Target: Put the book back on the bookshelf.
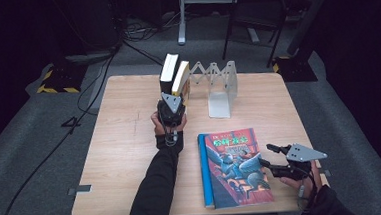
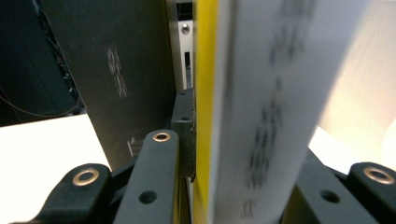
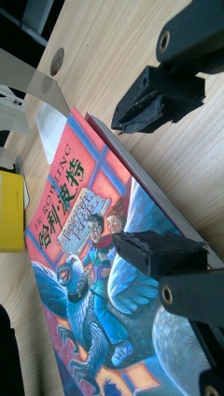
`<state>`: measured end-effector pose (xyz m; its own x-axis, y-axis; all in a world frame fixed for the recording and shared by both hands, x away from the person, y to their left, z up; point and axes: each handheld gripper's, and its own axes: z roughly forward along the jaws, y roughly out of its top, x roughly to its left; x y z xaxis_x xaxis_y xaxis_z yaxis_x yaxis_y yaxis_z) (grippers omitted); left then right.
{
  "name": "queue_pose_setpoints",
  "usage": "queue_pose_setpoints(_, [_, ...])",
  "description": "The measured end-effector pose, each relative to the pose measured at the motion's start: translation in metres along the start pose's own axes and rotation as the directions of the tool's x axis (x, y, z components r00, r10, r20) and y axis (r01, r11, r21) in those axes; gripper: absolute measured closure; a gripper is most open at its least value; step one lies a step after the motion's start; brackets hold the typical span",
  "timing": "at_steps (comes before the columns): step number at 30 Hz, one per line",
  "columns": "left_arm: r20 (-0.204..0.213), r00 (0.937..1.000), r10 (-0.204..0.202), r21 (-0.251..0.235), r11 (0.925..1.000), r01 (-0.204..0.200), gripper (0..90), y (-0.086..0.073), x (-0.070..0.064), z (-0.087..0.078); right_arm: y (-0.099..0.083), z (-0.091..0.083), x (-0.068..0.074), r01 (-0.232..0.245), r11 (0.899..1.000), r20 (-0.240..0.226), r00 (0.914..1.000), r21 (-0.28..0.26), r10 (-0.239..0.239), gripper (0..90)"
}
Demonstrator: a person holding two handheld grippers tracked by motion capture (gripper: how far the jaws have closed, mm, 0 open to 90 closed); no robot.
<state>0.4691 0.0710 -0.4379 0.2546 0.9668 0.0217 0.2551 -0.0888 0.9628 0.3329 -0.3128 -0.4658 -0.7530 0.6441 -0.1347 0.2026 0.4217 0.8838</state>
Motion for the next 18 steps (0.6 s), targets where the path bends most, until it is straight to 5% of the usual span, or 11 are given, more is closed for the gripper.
queue_pose_setpoints(9, [0.010, 0.9999, -0.002, 0.010, 0.9999, 0.001, 66.9, -0.010, 0.000, -0.008, 0.000, 0.002, 0.000, 0.009, 1.000, 0.007, 0.9999, 0.016, -0.009, 38.1])
queue_pose_setpoints(15, [0.016, 0.9971, -0.074, 0.019, 0.9971, 0.074, 62.1, -0.021, 0.002, -0.013, 0.000, -0.002, -0.001, 0.000, 1.000, 0.024, 0.9997, 0.003, 0.000, 38.1])
queue_pose_setpoints(18, [0.019, 0.9976, -0.067, 0.037, 0.9971, 0.066, 62.0, -0.028, 0.002, -0.016, 0.000, -0.002, -0.002, -0.005, 1.000, 0.027, 0.9996, 0.003, 0.005, 38.2])
